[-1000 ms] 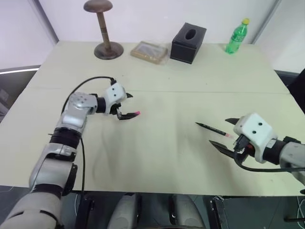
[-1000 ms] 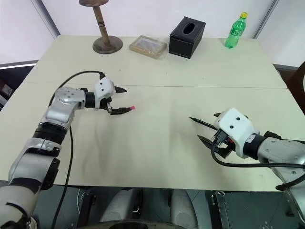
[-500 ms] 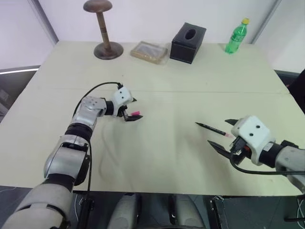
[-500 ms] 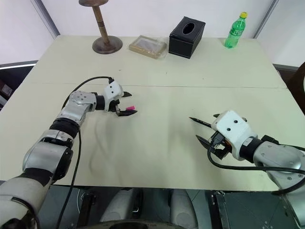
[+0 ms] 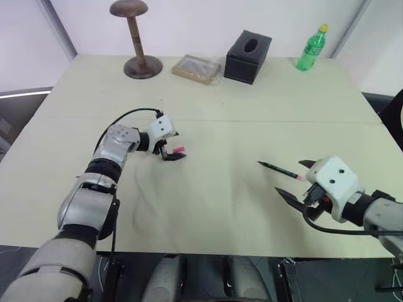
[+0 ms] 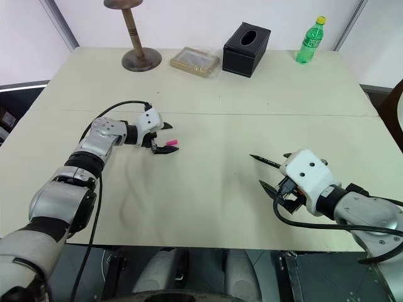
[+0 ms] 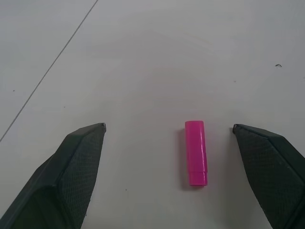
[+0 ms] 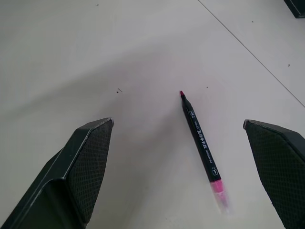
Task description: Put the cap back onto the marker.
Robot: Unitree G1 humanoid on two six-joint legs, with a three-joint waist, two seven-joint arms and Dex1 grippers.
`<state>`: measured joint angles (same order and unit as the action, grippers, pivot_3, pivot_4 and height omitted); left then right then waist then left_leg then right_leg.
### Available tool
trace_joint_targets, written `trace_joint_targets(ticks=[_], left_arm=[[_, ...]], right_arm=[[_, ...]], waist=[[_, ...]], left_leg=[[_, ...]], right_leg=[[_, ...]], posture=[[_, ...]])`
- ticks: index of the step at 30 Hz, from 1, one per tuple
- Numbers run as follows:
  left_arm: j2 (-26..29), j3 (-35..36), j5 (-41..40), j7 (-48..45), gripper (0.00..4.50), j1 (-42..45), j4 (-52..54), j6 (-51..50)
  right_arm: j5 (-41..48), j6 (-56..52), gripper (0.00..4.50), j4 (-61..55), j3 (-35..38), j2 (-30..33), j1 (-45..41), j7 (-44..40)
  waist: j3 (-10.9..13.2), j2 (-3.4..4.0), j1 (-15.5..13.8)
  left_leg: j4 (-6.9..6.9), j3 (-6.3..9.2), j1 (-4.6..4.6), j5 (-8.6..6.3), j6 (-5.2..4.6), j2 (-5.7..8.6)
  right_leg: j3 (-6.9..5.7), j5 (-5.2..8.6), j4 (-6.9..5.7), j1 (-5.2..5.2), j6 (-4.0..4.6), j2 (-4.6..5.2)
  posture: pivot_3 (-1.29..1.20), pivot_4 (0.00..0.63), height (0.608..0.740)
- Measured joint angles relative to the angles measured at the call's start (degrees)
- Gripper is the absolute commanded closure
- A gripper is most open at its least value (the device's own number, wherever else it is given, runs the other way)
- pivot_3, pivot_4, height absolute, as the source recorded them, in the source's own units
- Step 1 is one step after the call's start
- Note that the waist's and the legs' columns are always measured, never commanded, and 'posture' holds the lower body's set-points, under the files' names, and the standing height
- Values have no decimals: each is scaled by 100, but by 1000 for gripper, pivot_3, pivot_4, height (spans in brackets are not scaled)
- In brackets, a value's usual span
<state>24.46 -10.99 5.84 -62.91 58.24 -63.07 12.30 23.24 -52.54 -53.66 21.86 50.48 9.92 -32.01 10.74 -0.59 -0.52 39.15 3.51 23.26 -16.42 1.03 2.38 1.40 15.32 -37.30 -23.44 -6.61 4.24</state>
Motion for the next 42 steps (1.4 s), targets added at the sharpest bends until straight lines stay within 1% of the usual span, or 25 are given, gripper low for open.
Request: trace_joint_targets(ticks=[3,4,5,7,9,10,20,25,29,32,36,42], left_arm=[[36,-4,11,-104,854,-3,0,-10],[35,-8,14,-156,1357,-10,1,-18],[35,-9,14,-192,1959,-17,1,-29],[36,-9,21,-214,2913,-32,1,-50],[36,-8,22,-231,4129,-56,2,-48],[37,-4,21,-233,4446,-66,2,-48],[53,-4,32,-241,4446,-67,5,-10],[34,24,-31,-464,4446,-66,151,96],[18,94,-284,-866,4446,-13,940,66],[27,129,-561,-1083,4446,-18,1780,-209],[51,127,-820,-1226,4446,-98,2855,-629],[126,114,-1007,-1176,4446,-245,3702,-1148]], right_arm=[[0,0,0,0,2,4,0,-2],[0,0,0,0,3,4,-2,-3],[0,0,0,0,6,5,-3,-4],[0,-1,0,0,15,7,-3,-6],[0,-1,0,0,35,9,-3,-16],[0,-1,0,0,46,11,-3,-26],[-2,-1,0,3,53,22,-2,-72],[-52,69,0,244,104,123,-149,-165],[153,154,0,744,161,-64,-594,-263],[313,316,0,1264,135,-230,-889,-438],[378,710,0,2259,-160,-298,-1240,-715],[252,1286,0,3435,-617,-415,-1435,-1089]], waist=[[-1,0,10],[-1,0,10],[-1,0,11],[-1,-1,10],[-1,-1,10],[-2,-1,10],[-3,-2,18],[-1,-5,5],[-1,-5,-12],[-1,-6,-6],[-1,-4,9],[-1,-2,46]], left_leg=[[0,0,0,0,0,0],[0,0,-1,0,0,-1],[0,0,-1,0,0,-1],[0,0,-4,0,0,-1],[0,0,-8,0,0,-1],[0,0,-9,0,0,-1],[1,0,-11,0,0,-2],[2,0,-8,0,0,-2],[3,1,-5,0,0,-2],[3,0,-3,0,0,-2],[2,0,-6,0,0,-4],[2,-1,-6,0,0,-4]], right_leg=[[0,0,0,0,0,-1],[0,0,-1,0,0,-1],[0,0,-1,1,0,-1],[0,0,-3,3,0,-1],[1,0,-5,5,0,-1],[1,0,-6,6,0,-1],[2,0,-8,6,0,-2],[2,0,-7,6,0,-2],[2,0,-5,5,0,-2],[3,0,-1,5,0,-2],[4,0,-2,5,0,-4],[5,0,-5,3,0,-5]], posture=[[0,150,740],[0,150,740],[0,150,740],[0,150,740],[0,150,740],[0,150,740],[0,150,740],[0,150,740],[0,150,740],[0,150,740],[0,150,740],[0,150,740]])
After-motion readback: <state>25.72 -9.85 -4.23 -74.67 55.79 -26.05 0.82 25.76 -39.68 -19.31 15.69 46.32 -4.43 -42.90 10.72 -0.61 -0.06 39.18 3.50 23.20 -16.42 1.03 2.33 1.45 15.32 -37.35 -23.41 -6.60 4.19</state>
